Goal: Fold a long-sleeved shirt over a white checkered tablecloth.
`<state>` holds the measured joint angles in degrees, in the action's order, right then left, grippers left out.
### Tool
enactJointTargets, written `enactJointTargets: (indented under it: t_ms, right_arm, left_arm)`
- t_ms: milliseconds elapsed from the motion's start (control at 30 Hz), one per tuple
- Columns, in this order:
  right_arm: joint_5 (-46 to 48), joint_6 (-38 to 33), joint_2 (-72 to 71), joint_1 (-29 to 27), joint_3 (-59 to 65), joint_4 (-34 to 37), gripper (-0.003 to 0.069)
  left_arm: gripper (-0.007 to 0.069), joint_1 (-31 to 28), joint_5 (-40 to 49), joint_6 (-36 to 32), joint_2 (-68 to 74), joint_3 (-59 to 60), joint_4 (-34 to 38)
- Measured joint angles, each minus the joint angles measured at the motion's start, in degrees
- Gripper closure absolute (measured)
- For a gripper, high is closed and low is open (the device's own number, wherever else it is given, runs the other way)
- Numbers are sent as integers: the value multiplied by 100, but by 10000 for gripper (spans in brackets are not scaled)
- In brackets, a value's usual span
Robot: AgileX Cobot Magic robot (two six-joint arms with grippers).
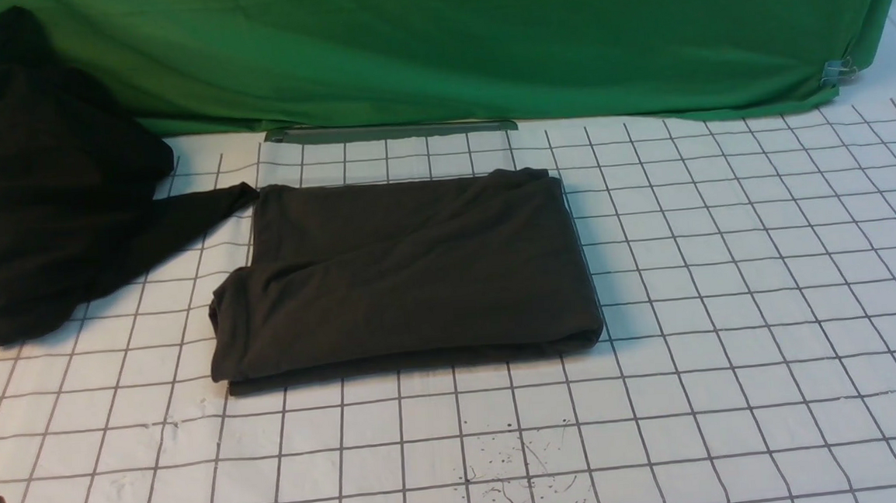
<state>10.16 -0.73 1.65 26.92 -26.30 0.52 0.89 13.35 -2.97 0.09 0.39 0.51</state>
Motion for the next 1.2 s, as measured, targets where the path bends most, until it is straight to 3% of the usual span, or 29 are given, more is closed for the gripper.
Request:
enactJointTargets:
  t_ms: [233, 367, 567, 733, 1200]
  right_arm:
    - [-23, -90, 0, -6, 384, -19, 463]
    - [-38, -598, -157, -282, 818, -52, 460]
    - [-107, -750, -159, -1780, 2251, -52, 447]
    - [400, -320, -154, -2511, 2671, -86, 434]
    - [429, -479, -154, -2642, 2671, -100, 422]
  left_arm:
    - [622, 0, 0, 0, 0, 0, 0]
    - [622, 0, 0, 0, 0, 0, -5]
    - [620, 0, 2, 0, -9, 0, -5]
    - [612, 0, 1, 0, -11, 0, -5]
    - [606, 0, 1, 0, -11, 0, -13]
